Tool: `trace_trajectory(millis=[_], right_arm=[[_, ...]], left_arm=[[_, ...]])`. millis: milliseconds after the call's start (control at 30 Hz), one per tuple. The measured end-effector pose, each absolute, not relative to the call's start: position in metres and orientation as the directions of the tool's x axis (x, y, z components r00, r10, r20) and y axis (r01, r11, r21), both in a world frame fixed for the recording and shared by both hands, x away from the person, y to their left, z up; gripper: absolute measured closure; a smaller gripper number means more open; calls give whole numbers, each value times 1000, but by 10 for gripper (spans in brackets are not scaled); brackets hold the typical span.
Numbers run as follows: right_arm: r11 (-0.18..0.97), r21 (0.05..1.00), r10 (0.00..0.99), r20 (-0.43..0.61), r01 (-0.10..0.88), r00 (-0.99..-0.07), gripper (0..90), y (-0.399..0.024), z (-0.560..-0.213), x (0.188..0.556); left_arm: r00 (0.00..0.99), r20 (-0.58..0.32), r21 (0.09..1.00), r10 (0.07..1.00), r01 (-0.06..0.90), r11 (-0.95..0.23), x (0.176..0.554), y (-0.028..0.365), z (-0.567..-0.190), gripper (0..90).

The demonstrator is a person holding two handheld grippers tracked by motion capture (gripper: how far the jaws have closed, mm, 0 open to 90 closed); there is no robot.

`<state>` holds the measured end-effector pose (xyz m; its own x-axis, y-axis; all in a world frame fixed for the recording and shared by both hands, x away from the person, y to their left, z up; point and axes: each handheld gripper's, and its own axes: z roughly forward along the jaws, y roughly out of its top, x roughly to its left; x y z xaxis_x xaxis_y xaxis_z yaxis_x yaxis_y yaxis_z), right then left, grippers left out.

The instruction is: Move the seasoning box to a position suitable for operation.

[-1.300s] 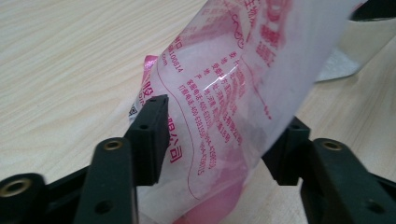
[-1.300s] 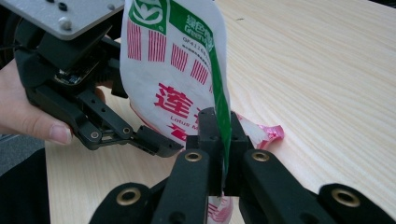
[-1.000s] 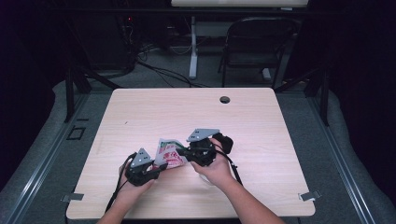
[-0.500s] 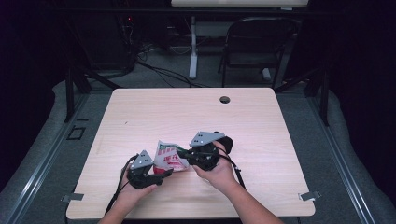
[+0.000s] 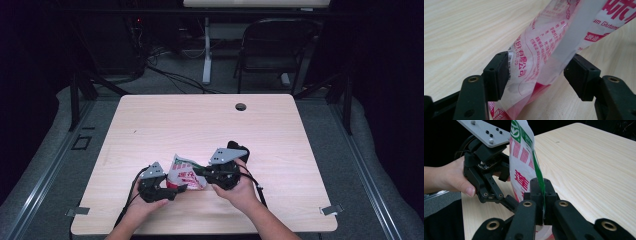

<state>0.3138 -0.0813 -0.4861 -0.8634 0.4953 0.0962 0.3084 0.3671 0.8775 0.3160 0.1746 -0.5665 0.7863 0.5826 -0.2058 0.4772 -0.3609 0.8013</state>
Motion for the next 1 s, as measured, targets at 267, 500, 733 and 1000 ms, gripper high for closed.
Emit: trace_trajectory(millis=[267, 500, 733, 1000], right_arm=[[351, 881, 496, 112, 316, -861, 900, -88, -491, 308], [361, 879, 496, 101, 311, -862, 900, -93, -494, 301], [368, 875, 501, 100, 316, -859, 900, -99, -497, 293], [359, 873, 513, 111, 330, -851, 900, -105, -499, 291]], left_arm=[[798, -208, 793, 566, 476, -379, 317, 171, -571, 340], [811, -196, 796, 551, 460, -393, 316, 168, -574, 331], [822, -164, 794, 546, 439, -421, 315, 164, -575, 297], [827, -136, 780, 545, 429, -456, 317, 155, -581, 238]])
